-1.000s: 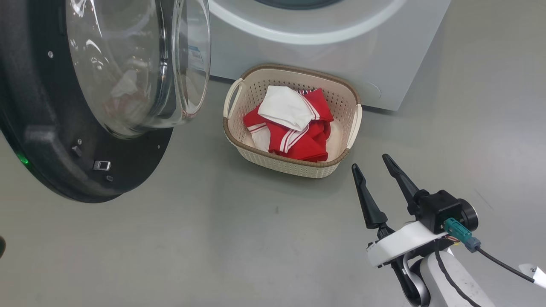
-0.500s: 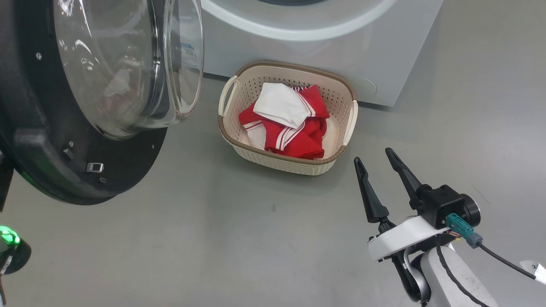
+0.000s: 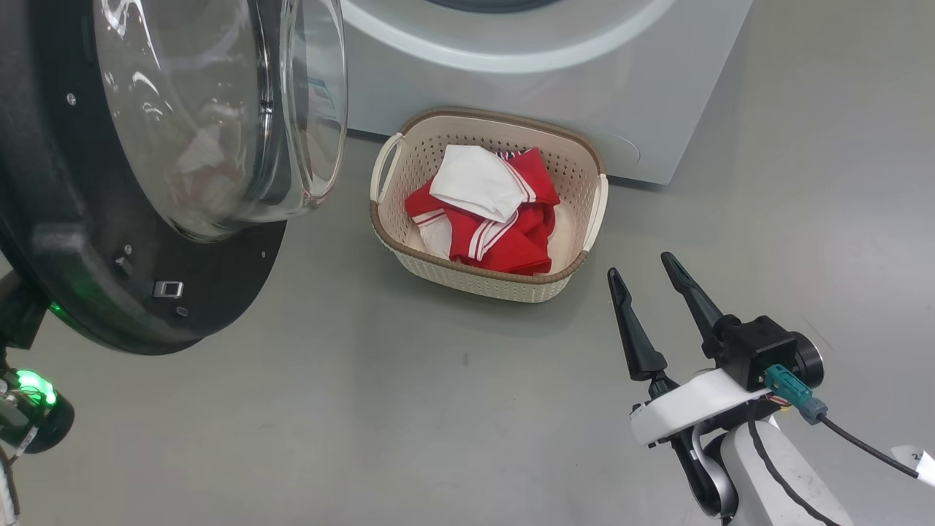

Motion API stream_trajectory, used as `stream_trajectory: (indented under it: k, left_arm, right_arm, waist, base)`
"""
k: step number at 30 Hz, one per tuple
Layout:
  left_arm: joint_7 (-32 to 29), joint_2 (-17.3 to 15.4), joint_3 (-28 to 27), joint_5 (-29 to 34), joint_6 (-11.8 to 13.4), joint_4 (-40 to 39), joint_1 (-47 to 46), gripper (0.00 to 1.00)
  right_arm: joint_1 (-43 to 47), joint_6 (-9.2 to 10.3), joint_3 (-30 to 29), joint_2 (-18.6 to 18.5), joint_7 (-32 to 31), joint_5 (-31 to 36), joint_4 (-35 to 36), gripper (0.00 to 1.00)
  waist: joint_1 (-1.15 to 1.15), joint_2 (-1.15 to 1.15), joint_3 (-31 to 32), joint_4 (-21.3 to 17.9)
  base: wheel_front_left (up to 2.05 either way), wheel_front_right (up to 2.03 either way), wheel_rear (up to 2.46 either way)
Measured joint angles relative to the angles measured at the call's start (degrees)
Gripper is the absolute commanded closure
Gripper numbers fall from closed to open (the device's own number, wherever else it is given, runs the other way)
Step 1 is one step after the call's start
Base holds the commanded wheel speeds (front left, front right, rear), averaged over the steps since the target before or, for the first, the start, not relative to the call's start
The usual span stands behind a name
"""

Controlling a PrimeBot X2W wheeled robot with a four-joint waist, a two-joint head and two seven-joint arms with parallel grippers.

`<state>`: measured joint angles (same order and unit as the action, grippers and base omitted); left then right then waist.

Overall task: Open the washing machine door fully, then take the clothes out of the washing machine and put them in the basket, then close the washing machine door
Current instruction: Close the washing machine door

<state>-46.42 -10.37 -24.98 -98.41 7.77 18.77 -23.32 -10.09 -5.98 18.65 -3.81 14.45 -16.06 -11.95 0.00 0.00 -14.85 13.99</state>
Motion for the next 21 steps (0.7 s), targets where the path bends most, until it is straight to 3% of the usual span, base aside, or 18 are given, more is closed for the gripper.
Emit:
stream_trajectory:
  k: [21]
  left_arm:
    - [-2.45, 2.61, 5.16, -0.91, -0.01, -4.24, 4.92, 1.0]
  right_arm:
    - [-0.02, -0.44, 0.77, 0.22, 0.0, -0.01, -0.93, 0.0]
  waist:
    - [0.0, 0.0, 2.11, -1.44]
  base:
    - [0.0, 0.0, 0.0]
